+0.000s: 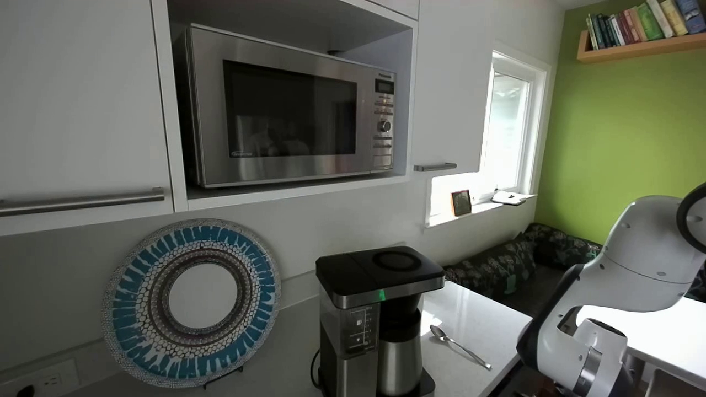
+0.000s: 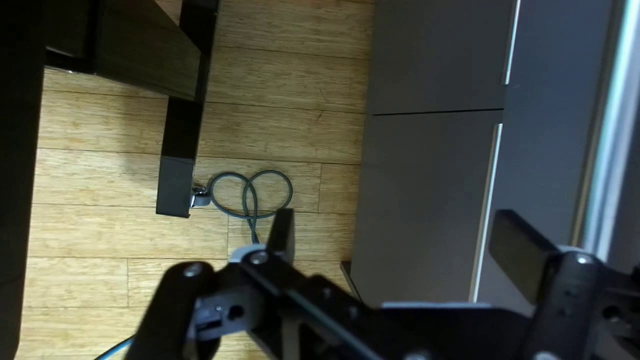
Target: Open the kitchen drawer, then put a spoon inside it
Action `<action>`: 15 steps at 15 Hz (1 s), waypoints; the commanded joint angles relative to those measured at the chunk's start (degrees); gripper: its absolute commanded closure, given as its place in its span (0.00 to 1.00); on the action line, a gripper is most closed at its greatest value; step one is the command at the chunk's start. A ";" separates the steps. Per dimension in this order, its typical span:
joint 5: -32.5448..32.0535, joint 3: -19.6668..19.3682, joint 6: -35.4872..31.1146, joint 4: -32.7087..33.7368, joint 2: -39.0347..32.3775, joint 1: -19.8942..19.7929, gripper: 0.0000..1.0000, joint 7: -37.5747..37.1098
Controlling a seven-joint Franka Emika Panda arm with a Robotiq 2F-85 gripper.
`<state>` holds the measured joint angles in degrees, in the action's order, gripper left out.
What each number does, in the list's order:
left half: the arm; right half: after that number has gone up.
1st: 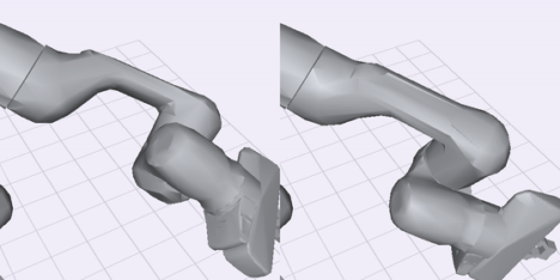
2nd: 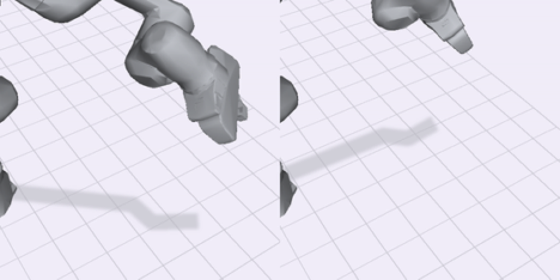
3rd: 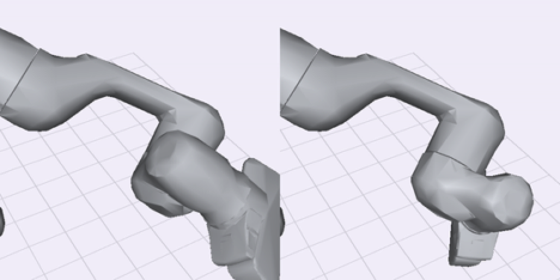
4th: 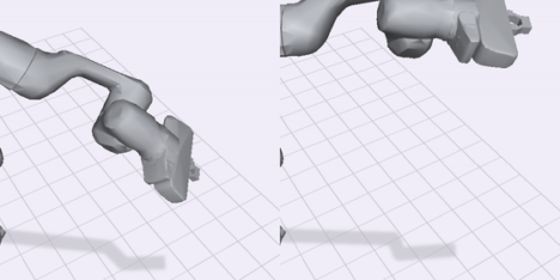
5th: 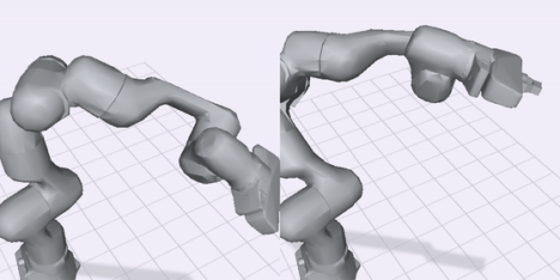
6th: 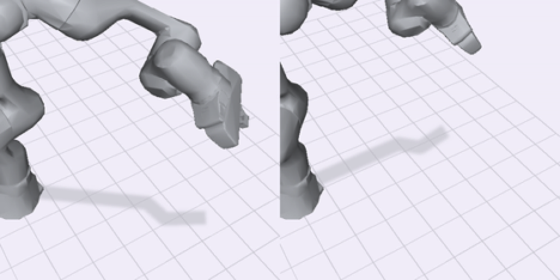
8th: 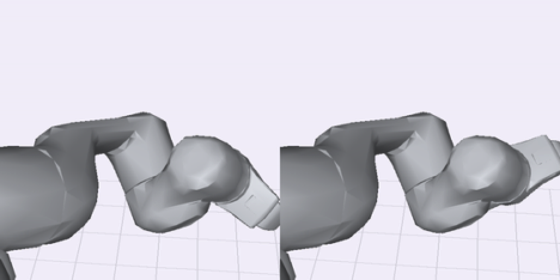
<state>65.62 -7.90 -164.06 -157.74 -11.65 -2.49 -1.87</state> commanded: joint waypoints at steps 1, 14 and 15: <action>-0.93 -1.26 -3.53 0.23 0.89 0.93 0.00 1.81; 4.72 -6.89 -15.08 -0.35 4.87 3.63 0.00 5.03; 6.15 -6.55 -16.28 -0.30 6.23 3.59 0.00 7.25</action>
<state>68.07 -13.59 -177.93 -157.04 -9.08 -0.07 0.94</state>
